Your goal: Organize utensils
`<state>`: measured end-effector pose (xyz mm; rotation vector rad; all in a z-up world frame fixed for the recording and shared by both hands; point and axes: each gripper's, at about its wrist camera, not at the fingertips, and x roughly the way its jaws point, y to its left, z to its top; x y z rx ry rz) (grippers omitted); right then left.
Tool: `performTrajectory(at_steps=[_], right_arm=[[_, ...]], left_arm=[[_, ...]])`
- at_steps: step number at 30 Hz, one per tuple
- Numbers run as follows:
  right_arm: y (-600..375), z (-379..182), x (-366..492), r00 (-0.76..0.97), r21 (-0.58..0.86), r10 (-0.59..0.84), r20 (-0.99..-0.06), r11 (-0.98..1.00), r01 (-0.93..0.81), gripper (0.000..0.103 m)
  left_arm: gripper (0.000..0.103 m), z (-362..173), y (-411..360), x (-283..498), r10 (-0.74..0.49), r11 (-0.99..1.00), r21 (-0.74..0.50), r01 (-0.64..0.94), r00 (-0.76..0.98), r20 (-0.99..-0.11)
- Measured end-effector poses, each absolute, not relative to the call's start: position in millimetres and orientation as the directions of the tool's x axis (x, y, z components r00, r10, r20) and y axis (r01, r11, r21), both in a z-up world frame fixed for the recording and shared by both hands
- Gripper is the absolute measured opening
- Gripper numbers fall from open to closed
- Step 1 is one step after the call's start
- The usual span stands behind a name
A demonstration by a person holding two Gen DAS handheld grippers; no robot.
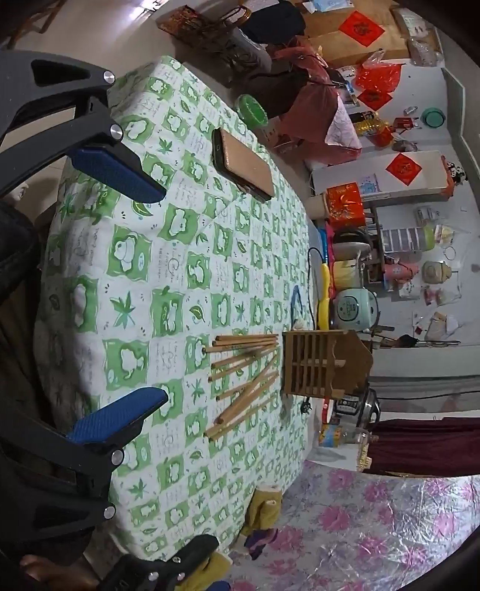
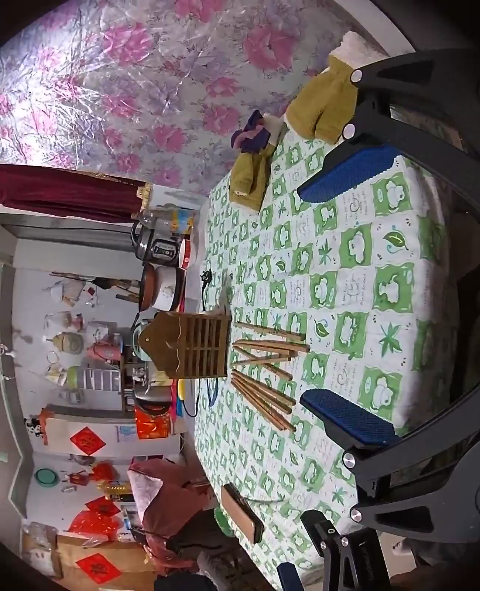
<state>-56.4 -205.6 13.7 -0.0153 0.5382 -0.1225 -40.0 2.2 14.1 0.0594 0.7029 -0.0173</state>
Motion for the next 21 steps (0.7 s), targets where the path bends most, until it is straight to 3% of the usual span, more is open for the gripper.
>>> performTrajectory(at_steps=[21], right_arm=[[-213.3,15.2,-64.7,0.856,-0.032,-0.115,-0.503,0.993,0.115,0.097]], left_arm=[[0.098,16.2,-11.0,-51.2,-0.015,0.996,0.059,0.068,0.772,-0.636]])
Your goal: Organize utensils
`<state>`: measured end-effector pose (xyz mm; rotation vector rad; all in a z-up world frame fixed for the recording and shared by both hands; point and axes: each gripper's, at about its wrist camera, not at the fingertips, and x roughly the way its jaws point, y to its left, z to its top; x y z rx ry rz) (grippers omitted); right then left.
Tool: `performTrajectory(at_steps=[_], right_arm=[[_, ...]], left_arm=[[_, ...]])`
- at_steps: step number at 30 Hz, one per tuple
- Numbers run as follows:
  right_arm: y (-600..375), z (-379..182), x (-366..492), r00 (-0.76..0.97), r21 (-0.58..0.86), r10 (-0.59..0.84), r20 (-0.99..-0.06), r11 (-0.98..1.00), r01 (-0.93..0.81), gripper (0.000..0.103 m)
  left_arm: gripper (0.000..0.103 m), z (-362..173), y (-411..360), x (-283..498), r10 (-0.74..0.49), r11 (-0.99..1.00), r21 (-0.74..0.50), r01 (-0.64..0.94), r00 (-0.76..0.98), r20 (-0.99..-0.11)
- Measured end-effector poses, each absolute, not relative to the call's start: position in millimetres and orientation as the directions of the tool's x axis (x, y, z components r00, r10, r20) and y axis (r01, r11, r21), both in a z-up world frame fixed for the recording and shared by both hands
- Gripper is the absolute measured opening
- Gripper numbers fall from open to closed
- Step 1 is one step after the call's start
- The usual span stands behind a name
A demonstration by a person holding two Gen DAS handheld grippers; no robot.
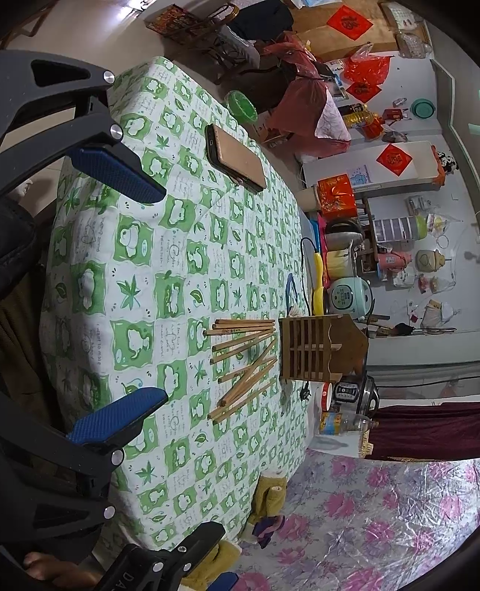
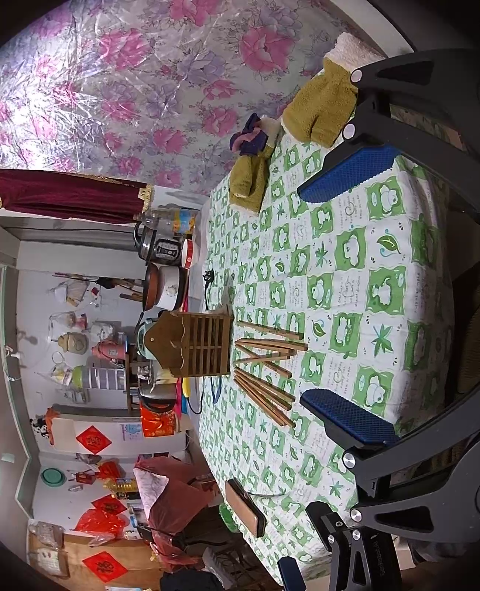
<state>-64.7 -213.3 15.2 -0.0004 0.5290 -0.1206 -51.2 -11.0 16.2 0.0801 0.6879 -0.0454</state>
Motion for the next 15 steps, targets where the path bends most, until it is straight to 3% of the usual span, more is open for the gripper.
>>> performTrajectory(at_steps=[15], right_arm=[[-211.9,14.1,-66.4,0.857,-0.038,-0.115,-0.502,0.993,0.11,0.097]], left_arm=[[0.098,13.9,-14.6,-51.0,-0.01,0.995,0.067,0.067,0.776,-0.631]])
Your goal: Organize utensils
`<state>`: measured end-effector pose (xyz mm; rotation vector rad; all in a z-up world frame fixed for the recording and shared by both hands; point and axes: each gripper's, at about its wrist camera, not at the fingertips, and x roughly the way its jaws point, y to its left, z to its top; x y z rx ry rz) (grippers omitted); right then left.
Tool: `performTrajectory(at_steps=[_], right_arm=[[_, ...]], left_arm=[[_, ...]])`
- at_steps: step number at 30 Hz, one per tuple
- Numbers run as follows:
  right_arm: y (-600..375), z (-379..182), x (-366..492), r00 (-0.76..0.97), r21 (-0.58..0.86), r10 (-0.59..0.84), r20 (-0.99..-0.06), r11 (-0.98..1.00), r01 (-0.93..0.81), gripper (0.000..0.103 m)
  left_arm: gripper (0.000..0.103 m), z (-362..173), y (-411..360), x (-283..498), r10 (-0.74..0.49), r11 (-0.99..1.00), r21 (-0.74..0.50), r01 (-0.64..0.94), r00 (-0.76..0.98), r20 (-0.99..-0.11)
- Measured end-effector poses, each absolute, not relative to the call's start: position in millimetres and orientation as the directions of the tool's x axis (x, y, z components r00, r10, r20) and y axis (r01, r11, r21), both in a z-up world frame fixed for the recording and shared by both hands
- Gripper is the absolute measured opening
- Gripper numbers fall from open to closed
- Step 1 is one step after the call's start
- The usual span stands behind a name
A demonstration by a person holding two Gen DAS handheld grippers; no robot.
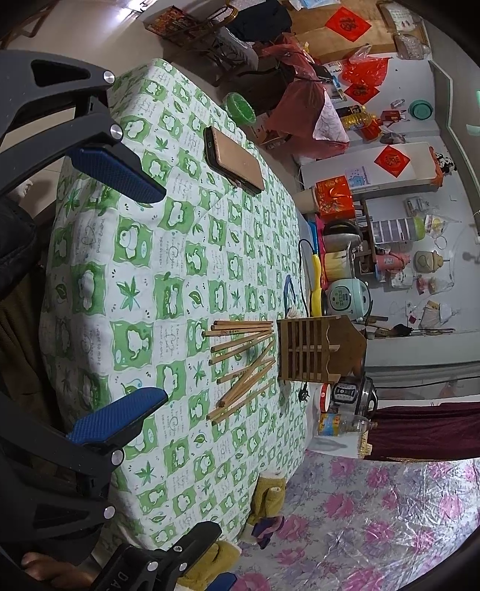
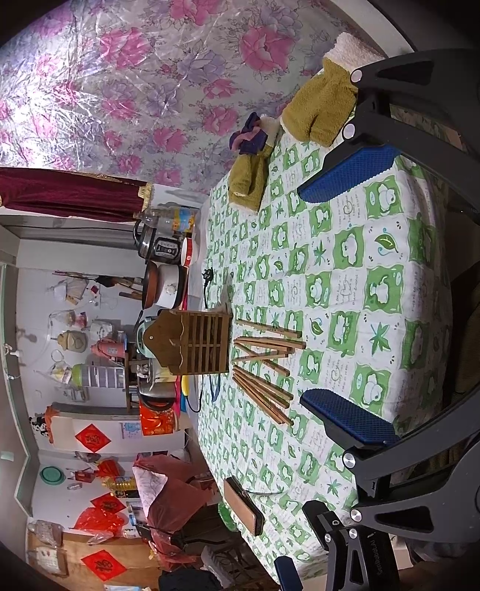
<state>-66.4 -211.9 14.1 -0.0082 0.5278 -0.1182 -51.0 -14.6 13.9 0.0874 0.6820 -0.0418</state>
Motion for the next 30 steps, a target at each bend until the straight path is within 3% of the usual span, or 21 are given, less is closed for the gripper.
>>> performTrajectory(at_steps=[30], right_arm=[[-208.9,14.1,-69.3,0.86,-0.043,-0.115,-0.497,0.993,0.108,0.097]], left_arm=[[0.098,15.1,-14.6,-53.9,-0.001,0.994,0.082,0.066,0.783,-0.622]])
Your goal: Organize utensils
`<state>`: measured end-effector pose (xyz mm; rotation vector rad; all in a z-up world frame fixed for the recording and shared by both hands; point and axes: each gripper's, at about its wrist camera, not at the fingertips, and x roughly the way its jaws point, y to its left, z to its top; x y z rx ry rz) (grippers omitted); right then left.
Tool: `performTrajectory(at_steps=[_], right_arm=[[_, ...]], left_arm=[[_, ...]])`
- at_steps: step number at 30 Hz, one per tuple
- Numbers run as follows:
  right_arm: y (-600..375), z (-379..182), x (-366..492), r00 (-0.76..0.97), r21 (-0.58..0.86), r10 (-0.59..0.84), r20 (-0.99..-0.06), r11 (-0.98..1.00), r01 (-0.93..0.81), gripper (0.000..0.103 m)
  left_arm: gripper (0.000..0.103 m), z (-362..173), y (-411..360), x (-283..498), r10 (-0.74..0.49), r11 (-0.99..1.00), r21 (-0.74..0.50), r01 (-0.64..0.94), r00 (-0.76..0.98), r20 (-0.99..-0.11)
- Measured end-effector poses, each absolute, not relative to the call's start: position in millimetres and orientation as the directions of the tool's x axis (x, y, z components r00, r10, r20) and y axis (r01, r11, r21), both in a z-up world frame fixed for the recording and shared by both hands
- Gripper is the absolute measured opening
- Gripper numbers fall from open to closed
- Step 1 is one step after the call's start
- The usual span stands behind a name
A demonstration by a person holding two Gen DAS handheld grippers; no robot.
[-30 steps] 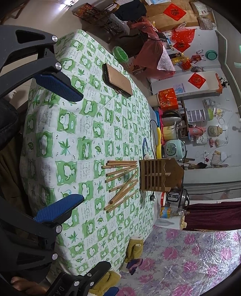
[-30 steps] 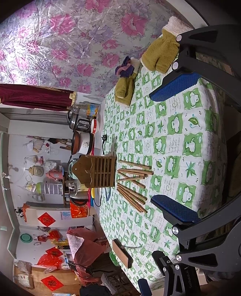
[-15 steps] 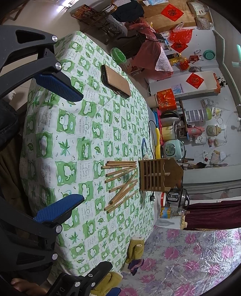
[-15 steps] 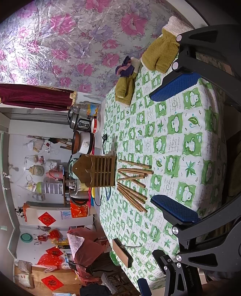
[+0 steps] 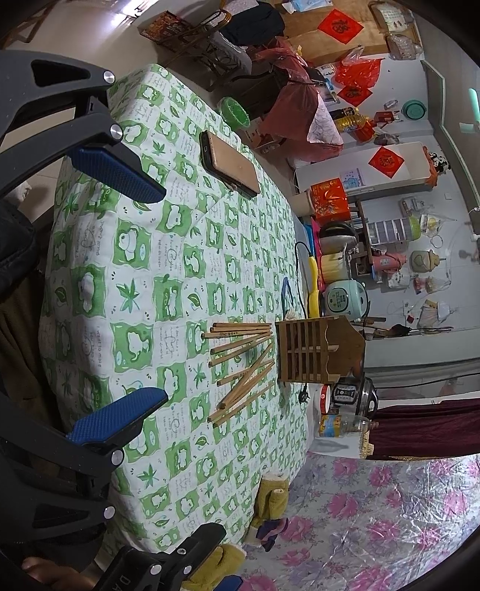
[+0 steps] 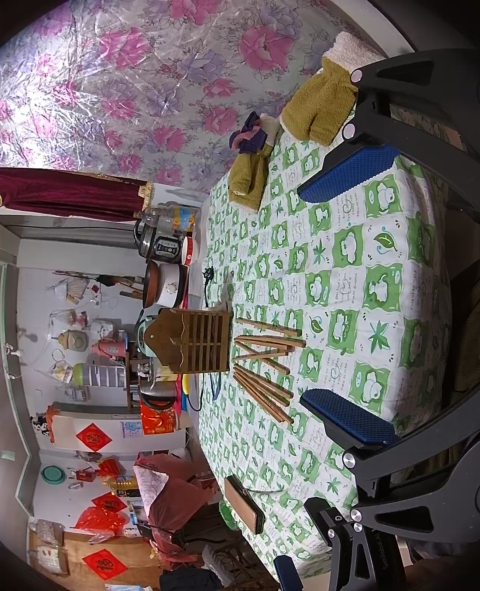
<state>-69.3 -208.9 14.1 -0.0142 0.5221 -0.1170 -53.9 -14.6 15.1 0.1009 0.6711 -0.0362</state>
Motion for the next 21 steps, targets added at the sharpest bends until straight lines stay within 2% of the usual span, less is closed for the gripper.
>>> performTrajectory(at_steps=[21], right_arm=[[-209.3,14.6,-69.9,0.862,-0.044,-0.117,-0.493,0.993,0.109,0.097]], left_arm=[[0.098,15.1,-15.9,-54.0,0.001,0.994,0.085,0.067,0.784,-0.621]])
